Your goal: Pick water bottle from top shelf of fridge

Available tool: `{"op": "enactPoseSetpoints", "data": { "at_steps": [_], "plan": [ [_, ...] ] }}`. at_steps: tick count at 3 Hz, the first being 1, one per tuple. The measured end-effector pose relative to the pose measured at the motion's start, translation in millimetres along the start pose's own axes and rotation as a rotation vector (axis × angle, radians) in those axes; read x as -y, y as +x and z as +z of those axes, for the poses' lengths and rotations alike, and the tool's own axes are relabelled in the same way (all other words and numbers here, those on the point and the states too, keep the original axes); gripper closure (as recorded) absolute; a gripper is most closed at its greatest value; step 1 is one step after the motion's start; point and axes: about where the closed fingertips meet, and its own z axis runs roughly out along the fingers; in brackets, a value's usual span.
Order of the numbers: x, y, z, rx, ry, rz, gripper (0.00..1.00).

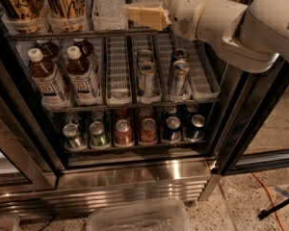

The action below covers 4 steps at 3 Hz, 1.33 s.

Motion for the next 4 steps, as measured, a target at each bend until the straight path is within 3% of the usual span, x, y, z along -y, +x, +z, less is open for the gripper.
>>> {"op": "enactPoseSetpoints", "data": {
  "at_steps": [1,2,4],
  "plan": [
    [-5.3,0.7,10.1,-0.002,-0.031,0.001,0.28],
    [-11.1,0.9,17.4,-0.001,-0.057,0.004,0.40],
    [-11.2,0.8,17.4,-0.001,-0.057,0.004,0.83]
  ]
}}
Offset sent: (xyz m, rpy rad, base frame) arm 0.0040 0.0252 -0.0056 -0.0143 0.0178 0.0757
